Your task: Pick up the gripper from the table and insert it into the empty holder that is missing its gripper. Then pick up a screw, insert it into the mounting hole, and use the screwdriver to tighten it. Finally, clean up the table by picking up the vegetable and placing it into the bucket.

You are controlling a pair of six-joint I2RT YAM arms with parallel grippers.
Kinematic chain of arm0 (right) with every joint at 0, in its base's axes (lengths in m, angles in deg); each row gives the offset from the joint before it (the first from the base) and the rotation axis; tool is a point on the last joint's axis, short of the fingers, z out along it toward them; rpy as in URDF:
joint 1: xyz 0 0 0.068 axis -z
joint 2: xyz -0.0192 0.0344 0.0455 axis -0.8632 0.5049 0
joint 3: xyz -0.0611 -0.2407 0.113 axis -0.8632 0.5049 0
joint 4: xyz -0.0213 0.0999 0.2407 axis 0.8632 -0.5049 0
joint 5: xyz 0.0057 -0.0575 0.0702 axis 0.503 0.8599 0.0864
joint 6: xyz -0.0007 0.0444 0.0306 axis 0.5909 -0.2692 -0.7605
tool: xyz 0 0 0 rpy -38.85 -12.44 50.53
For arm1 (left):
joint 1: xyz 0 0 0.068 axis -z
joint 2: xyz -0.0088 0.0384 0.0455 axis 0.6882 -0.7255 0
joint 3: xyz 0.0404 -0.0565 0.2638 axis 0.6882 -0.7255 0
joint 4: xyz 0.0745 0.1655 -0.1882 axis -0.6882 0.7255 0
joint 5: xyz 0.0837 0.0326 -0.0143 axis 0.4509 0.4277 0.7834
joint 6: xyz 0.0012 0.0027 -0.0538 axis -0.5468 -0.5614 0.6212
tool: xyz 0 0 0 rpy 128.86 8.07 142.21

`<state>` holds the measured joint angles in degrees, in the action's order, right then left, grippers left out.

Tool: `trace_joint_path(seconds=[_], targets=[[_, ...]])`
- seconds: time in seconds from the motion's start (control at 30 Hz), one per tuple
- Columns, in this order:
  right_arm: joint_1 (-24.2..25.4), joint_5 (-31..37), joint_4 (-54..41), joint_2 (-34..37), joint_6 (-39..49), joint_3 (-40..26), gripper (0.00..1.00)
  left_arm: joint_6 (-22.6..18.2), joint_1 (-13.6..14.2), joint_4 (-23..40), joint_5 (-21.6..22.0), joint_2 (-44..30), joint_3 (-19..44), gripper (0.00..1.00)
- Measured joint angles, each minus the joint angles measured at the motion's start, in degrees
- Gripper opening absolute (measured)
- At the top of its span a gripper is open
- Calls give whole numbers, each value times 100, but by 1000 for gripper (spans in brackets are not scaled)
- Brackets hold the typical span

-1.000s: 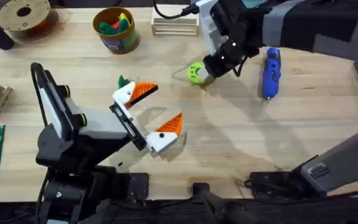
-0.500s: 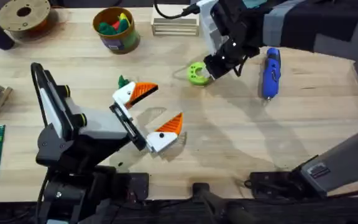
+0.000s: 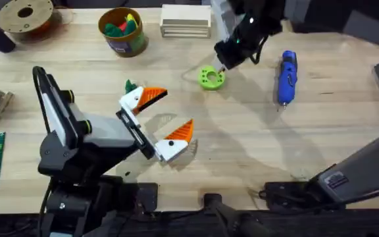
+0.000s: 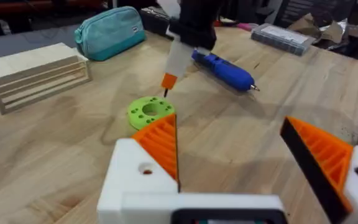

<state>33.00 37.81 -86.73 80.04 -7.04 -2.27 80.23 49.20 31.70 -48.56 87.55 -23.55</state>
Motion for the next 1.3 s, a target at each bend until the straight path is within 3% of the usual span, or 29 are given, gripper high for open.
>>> trace_joint_path(seconds=[0.3,0.6,0.87,1.1,1.3], targets=[[-179,-20,-1032,0,114,-1113,8,0,0,0,0,0,0,987],[-823,-21,-1868,0,245,-2592,8,0,0,0,-2,0,0,987],[-1620,-22,-1933,0,267,-2844,8,0,0,0,-2,0,0,987],[-1979,-26,-2030,13,260,-2989,8,0,0,0,0,0,0,986],[-2212,-37,-2706,546,238,-4031,8,0,0,0,-2,0,0,985]])
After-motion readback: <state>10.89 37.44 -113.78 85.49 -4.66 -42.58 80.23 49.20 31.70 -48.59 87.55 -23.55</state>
